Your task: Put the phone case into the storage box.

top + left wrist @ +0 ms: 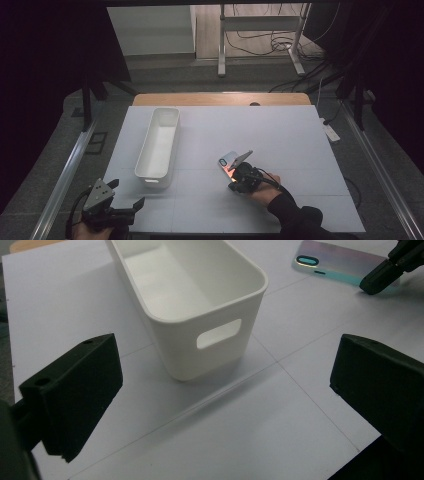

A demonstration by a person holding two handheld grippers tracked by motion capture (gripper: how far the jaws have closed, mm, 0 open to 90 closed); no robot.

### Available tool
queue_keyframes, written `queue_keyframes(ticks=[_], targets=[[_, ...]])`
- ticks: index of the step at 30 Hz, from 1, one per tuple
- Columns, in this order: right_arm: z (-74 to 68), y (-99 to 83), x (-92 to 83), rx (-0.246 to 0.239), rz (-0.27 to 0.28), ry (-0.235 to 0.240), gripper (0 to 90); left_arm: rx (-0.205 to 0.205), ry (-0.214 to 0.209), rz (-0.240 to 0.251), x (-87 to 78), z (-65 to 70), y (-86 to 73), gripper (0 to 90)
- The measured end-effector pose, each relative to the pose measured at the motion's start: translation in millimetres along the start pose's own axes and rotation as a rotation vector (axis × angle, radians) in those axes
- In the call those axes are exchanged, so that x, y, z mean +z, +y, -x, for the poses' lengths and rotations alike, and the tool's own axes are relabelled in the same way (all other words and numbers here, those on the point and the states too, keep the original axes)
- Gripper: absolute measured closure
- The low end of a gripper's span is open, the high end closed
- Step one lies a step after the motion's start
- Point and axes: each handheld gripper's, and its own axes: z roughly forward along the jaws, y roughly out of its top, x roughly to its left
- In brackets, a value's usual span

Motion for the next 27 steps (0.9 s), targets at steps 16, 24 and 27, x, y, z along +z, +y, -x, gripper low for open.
queue_keyframes(ticks=[16, 24, 27], targets=[[16.3, -5.7, -5.2, 0.043, 0.01, -0.019, 89.2, 0.001, 0.001, -0.001, 0.1, 0.1, 0.1, 0.9], [17.9, -6.4, -6.0, 0.05, 0.01, -0.02, 89.2, 0.001, 0.001, -0.001, 0.1, 0.1, 0.1, 0.9], [17.2, -6.2, -6.8, 0.048, 0.014, -0.017, 89.2, 0.0, 0.001, -0.001, 0.2, 0.1, 0.1, 0.9]])
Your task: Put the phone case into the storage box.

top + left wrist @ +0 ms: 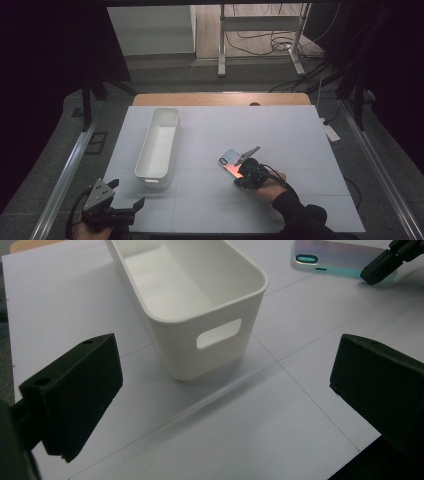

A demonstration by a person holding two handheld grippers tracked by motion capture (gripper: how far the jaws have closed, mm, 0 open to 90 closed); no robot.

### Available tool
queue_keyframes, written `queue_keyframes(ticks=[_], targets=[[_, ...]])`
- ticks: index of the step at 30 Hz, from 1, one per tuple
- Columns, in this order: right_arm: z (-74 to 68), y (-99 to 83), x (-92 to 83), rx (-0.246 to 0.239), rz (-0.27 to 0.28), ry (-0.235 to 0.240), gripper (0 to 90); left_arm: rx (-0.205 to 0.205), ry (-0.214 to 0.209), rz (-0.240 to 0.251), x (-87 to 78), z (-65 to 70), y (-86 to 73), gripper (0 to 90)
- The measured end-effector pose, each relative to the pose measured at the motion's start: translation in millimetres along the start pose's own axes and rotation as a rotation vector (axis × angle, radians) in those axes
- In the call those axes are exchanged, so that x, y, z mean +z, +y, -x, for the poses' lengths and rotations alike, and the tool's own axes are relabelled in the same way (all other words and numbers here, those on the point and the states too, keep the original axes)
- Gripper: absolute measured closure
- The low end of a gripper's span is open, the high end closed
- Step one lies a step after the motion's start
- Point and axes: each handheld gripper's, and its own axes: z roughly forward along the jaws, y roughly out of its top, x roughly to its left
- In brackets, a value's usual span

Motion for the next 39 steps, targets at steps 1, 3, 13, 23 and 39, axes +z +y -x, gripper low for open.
queue_keyframes(ticks=[1, 3, 13, 23, 39], targets=[[-0.4, 0.2, -0.6, 0.0, 0.003, 0.003, 89.2, 0.0, 0.0, 0.0, 0.0, 0.0, 0.0, 0.9], [-2.2, 1.4, -2.5, -0.004, 0.015, 0.006, 86.6, 0.0, 0.0, 0.0, 0.1, 0.0, 0.0, 0.9], [-3.2, 5.9, -10.0, -0.01, 0.053, -0.019, 66.5, 0.001, 0.001, -0.002, 0.1, 0.2, 0.1, 1.0], [-4.2, 9.8, -10.8, -0.008, 0.06, -0.051, 41.3, 0.0, 0.001, -0.002, 0.1, 0.2, 0.1, 0.9], [15.7, 10.0, -19.3, 0.038, 0.078, -0.119, 11.1, -0.001, 0.001, -0.001, 0.2, 0.1, 0.1, 1.0]])
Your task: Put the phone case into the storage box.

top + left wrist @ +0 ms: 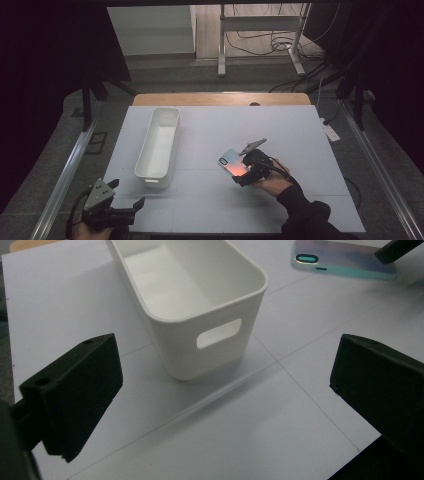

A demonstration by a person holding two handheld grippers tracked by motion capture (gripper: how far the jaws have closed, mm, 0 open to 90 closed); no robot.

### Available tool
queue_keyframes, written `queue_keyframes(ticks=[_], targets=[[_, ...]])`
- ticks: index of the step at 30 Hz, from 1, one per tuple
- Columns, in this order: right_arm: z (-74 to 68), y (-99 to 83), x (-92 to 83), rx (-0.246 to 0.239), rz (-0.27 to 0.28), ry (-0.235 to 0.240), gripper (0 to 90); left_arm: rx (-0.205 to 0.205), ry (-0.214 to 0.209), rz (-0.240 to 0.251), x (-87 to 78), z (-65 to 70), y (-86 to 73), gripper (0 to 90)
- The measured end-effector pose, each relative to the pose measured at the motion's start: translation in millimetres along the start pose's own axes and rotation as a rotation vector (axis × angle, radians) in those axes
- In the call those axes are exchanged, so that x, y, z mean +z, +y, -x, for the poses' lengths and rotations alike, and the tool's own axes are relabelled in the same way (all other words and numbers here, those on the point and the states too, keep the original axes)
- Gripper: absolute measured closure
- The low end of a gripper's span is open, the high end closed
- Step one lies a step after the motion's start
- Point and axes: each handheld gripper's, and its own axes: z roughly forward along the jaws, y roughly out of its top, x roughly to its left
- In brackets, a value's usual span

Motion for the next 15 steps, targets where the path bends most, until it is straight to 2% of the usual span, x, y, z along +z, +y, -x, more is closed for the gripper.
queue_keyframes(ticks=[5, 10, 15], targets=[[10.5, -1.9, -2.6, 0.011, -0.002, -0.03, 0.6, 0.0, 0.0, 0.0, 0.0, 0.0, 0.0, 1.0], [18.3, -2.6, -5.6, 0.027, -0.003, -0.028, 0.0, 0.0, 0.001, -0.001, 0.0, 0.1, 0.0, 1.0], [18.6, -2.6, -4.5, 0.028, -0.011, -0.021, 0.0, -0.001, 0.0, 0.0, 0.0, 0.0, 0.0, 1.0]])
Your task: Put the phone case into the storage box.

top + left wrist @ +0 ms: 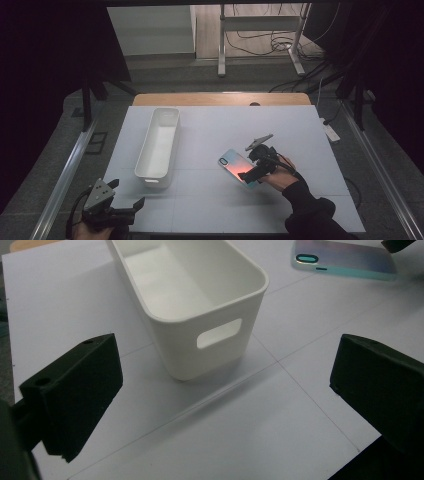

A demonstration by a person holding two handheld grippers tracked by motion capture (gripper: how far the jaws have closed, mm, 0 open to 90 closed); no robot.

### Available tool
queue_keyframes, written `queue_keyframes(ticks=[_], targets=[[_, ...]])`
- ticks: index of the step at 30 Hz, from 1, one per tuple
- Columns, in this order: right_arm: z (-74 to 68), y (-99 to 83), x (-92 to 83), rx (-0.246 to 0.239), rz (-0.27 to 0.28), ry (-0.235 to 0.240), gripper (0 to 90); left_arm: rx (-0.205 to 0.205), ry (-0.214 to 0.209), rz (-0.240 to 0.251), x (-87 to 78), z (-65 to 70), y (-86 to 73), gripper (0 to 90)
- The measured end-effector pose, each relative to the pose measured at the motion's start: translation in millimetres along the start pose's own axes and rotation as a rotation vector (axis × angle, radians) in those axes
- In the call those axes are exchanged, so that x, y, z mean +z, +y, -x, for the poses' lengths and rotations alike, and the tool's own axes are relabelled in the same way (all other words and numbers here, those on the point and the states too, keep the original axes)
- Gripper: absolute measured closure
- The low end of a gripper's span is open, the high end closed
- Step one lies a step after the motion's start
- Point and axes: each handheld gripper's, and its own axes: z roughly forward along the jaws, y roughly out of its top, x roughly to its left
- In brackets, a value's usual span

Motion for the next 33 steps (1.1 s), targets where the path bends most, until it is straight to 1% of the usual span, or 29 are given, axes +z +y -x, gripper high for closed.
queue_keyframes(ticks=[8, 14, 24, 25, 27, 33], targets=[[-4.4, -1.0, 9.6, -0.02, -0.037, -0.001, 0.0, 0.001, 0.0, 0.0, 0.0, 0.0, 0.0, 1.0], [-6.4, -4.7, 19.8, -0.031, -0.07, 0.012, 0.0, 0.002, 0.0, -0.001, -0.1, 0.1, 0.0, 1.0], [-6.0, -7.8, 31.3, -0.034, -0.119, -0.005, 0.0, 0.003, -0.001, -0.001, 0.0, 0.1, 0.0, 1.0], [-6.2, -8.4, 33.3, -0.047, -0.131, -0.017, 0.0, 0.003, -0.001, -0.001, 0.1, 0.2, 0.0, 1.0], [-7.3, -8.1, 33.9, -0.052, -0.134, -0.026, 0.0, 0.003, -0.001, -0.001, 0.1, 0.2, 0.0, 1.0], [-7.5, -7.6, 34.1, -0.055, -0.145, -0.028, 0.0, 0.004, -0.001, -0.003, 0.1, 0.5, 0.1, 1.0]])
